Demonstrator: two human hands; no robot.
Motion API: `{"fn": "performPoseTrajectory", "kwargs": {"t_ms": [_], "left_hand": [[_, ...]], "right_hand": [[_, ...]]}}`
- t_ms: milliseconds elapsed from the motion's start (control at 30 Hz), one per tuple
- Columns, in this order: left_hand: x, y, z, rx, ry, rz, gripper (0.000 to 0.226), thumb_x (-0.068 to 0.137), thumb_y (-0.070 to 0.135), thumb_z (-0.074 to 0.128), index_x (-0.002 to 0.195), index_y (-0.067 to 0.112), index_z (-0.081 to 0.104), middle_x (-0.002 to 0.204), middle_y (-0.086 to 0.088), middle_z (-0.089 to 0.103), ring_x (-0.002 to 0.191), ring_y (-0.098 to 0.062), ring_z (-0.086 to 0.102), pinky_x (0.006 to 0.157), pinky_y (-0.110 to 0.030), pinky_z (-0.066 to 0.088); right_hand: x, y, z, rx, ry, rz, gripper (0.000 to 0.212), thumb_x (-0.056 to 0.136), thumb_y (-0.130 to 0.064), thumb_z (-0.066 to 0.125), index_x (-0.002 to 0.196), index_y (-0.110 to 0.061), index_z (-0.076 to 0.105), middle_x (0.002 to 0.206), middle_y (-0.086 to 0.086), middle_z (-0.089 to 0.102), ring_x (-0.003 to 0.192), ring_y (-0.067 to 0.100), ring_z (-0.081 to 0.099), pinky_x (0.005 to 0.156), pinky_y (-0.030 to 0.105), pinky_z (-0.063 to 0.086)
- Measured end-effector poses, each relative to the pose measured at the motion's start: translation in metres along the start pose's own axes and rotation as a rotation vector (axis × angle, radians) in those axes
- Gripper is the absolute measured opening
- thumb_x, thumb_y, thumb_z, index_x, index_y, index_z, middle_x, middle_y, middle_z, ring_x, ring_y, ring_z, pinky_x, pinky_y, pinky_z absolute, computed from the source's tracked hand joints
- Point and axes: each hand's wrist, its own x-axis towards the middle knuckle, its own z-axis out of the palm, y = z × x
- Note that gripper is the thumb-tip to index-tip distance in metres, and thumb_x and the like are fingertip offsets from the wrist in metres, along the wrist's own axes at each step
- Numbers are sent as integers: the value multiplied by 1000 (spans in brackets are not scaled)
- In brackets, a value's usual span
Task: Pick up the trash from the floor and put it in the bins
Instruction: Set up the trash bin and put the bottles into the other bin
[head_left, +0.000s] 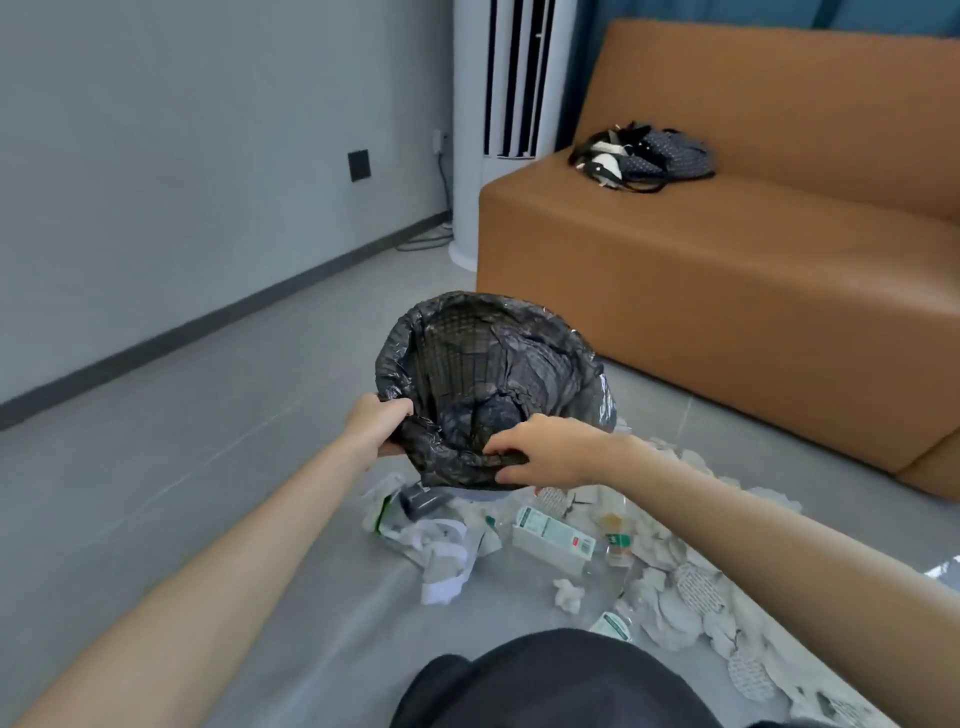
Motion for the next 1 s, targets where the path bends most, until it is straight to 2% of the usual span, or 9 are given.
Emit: {"fn": "performPoseTrajectory", "kwargs": {"t_ms": [100,233,333,400,467,533,633,767,1000], "left_hand": [[5,-17,-45,-82,110,-19,5,82,6,51,82,10,53,95,-13,60,67,-22,62,45,-25,55],[11,-47,-97,-178,239,-58,11,83,4,48,77,12,52,96,-13,61,79,-27,62,67,-37,56],[16,-70,-123,-255,319,-112,8,85,3,48,86,7,54,97,-14,60,85,-31,61,73,-39,54],[21,-87,-139,-307,361,-146,9,85,2,48,93,3,53,99,-16,59,87,-32,59,73,-39,53],[27,-104,-150,-331,384,-184,8,85,2,49,92,2,53,102,-17,60,88,-32,60,74,-41,53],[34,-121,-153,-346,388,-227,10,85,1,48,94,2,53,105,-18,60,89,-32,60,75,-42,53],[43,-139,-146,-344,362,-267,15,88,1,47,102,2,51,105,-18,59,89,-31,58,74,-43,51],[56,-150,-120,-330,314,-298,15,91,-1,42,103,2,49,102,-15,57,90,-30,56,75,-43,50],[83,-153,-51,-281,158,-340,16,92,2,41,105,4,50,114,-19,60,92,-32,58,75,-45,52]], "right_hand": [[36,-30,-1,-162,-12,-79,41,102,-28,38,143,-24,37,133,7,54,117,26,52,90,42,48],[89,-66,14,-255,40,-208,38,103,-20,37,141,-20,37,123,11,58,110,30,55,85,41,48],[130,-82,37,-315,107,-301,36,102,-17,39,138,-18,41,112,11,62,102,30,56,80,37,43],[156,-92,54,-342,126,-344,37,101,-15,40,138,-18,41,109,10,63,101,29,56,84,34,39],[177,-99,71,-364,108,-356,40,100,-10,42,139,-19,39,112,9,62,104,29,54,97,35,35],[189,-104,85,-370,65,-342,47,95,0,44,138,-18,38,114,11,60,108,30,52,107,37,29],[194,-102,98,-392,33,-328,58,86,13,46,135,-16,39,116,12,59,112,31,51,109,39,27],[192,-84,107,-419,22,-304,57,85,11,48,133,-16,38,115,11,59,112,30,51,109,38,28],[167,-26,116,-395,-125,-154,68,84,15,44,141,-19,33,117,12,60,115,30,51,110,36,28]]}}
